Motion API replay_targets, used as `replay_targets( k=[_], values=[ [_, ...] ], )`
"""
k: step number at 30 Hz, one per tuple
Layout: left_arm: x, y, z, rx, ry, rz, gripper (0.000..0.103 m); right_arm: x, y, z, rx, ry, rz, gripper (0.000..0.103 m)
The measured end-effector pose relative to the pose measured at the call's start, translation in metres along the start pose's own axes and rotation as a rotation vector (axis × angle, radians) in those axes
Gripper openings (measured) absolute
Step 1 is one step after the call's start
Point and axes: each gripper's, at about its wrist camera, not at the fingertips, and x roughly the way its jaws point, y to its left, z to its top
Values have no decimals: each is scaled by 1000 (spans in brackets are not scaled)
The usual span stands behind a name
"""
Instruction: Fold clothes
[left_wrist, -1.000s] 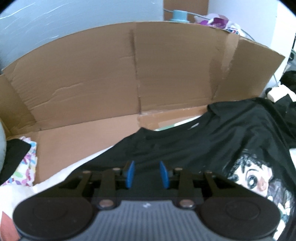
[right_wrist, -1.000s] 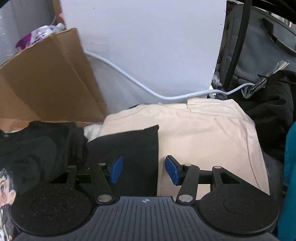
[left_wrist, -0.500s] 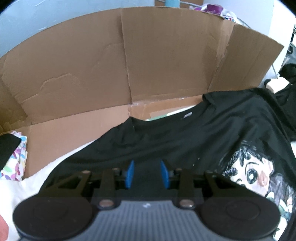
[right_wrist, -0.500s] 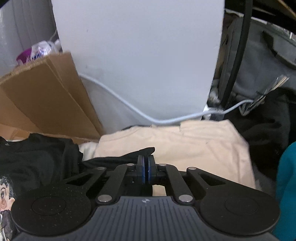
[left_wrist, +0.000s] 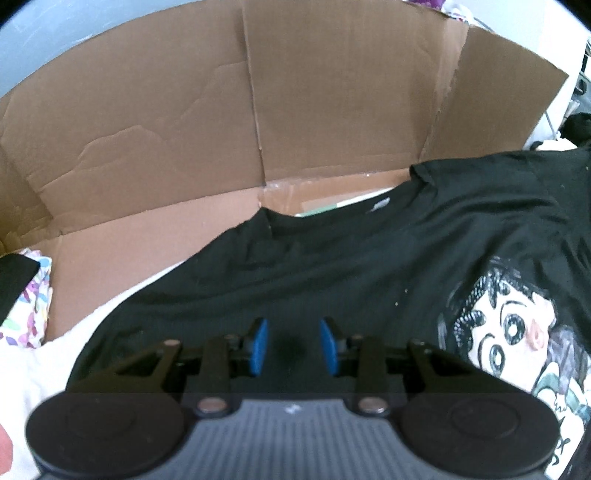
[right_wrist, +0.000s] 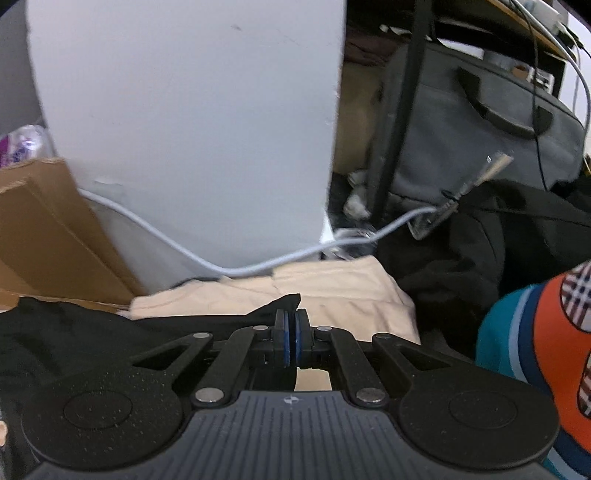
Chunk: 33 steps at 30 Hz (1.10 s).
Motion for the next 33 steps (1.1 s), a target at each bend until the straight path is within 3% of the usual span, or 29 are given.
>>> replay_targets(
  k=[4, 8, 9, 15, 24, 33],
  values=[
    [2, 2, -5, 2, 11, -2, 34, 18, -4, -7, 40, 61, 16, 7],
    [0, 6, -8, -5, 5, -10, 37, 3, -3, -12, 36, 46, 18, 57],
    [-1, 7, -10, -7, 5, -8, 38, -3, -3, -14, 32, 42, 12, 58],
    [-21, 8, -23, -5, -12, -15, 46, -30, -10, -37, 91, 85, 47, 59],
    [-45, 16, -44, -17, 5, -7, 47, -62, -18, -101, 235, 123, 94, 58],
    [-75, 34, -68, -63, 14, 34, 50, -52, -2, -123, 269, 151, 143, 57]
  ],
)
